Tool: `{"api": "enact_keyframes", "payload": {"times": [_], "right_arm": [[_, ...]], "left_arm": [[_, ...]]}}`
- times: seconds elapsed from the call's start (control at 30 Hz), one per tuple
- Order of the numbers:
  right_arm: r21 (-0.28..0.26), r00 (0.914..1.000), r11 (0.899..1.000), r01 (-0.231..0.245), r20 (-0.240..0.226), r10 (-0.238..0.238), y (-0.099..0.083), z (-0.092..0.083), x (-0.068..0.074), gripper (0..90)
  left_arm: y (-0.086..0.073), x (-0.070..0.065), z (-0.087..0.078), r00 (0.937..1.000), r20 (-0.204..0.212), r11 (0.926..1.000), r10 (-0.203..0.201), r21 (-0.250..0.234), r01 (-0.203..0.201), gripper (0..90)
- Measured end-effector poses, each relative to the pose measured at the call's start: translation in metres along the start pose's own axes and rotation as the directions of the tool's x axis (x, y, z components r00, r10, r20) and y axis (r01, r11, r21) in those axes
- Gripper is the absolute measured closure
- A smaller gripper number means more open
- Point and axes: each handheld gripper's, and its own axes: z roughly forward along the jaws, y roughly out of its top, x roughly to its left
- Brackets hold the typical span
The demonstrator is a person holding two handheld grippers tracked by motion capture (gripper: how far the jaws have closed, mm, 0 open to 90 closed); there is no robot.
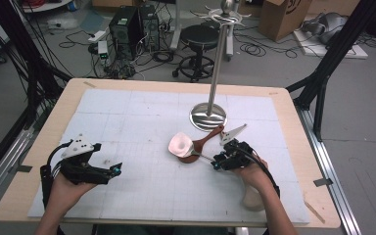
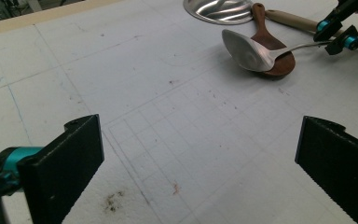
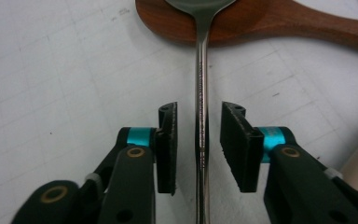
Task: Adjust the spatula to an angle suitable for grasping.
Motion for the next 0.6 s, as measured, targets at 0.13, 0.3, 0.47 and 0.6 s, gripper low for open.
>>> {"api": "enact_keyframes", "payload": {"times": [0.13, 0.3, 0.47, 0.6], "right_arm": [[0.015, 1.0000, 1.000, 0.009, 0.001, -0.009, 0.0004, 0.0019, -0.0009, 73.9], [0.011, 0.9998, 1.000, 0.021, -0.001, -0.021, 0.0008, 0.0022, -0.0020, 81.9], [0.021, 0.9995, 0.999, 0.028, 0.014, -0.029, 0.0032, 0.0021, -0.0006, 83.3], [0.023, 0.9995, 0.999, 0.030, 0.010, -0.030, 0.0050, 0.0027, 0.0001, 84.1]], "left_arm": [[-0.0006, 0.0009, -0.0002, 1.0000, -0.002, 1.0000, -0.003, 0.000, 0.003, 1.7], [-0.0007, 0.0015, -0.0010, 1.0000, 0.000, 1.0000, 0.000, 0.001, 0.000, 1.7], [-0.0006, 0.0013, -0.0007, 1.0000, -0.002, 1.0000, 0.000, 0.001, 0.000, 1.7], [-0.0005, 0.0010, -0.0008, 1.0000, -0.005, 1.0000, 0.000, -0.001, 0.000, 1.7]]}}
